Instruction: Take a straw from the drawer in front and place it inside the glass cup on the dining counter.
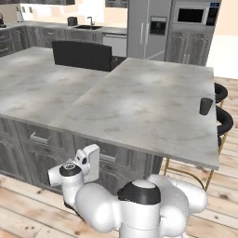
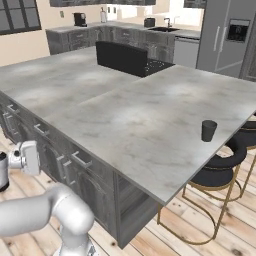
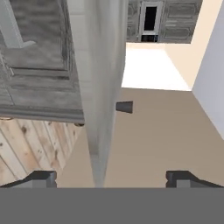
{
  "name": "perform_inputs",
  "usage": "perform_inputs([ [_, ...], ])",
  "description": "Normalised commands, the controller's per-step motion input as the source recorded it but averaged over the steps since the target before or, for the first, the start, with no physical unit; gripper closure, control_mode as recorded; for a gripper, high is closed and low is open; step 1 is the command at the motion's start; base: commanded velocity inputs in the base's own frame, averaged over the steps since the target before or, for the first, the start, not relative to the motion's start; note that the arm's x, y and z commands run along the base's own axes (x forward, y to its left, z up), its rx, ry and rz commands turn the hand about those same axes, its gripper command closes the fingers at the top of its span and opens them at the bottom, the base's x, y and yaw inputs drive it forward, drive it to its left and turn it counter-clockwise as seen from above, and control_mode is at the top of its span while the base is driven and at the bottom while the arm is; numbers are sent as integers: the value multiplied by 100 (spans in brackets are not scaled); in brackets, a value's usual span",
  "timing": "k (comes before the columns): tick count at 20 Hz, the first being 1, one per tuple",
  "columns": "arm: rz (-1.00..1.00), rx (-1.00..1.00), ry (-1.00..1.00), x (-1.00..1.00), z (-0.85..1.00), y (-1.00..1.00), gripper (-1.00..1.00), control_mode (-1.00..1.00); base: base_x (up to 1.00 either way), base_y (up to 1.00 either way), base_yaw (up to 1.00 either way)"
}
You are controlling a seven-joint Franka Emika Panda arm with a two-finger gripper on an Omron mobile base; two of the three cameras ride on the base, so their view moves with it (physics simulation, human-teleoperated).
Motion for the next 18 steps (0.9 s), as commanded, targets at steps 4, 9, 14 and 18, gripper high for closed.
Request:
perform_inputs([
  [4, -1, -9, 0, 4, -13, 0, -100, -100, 0, 0, 0],
  [9, 0, -6, 0, 8, -14, 0, -100, -100, 0, 0, 0],
  [14, 0, -4, 0, 14, -16, -1, -100, -100, 0, 0, 0],
  [18, 0, -2, 0, 15, -17, -9, -100, -100, 0, 0, 0],
])
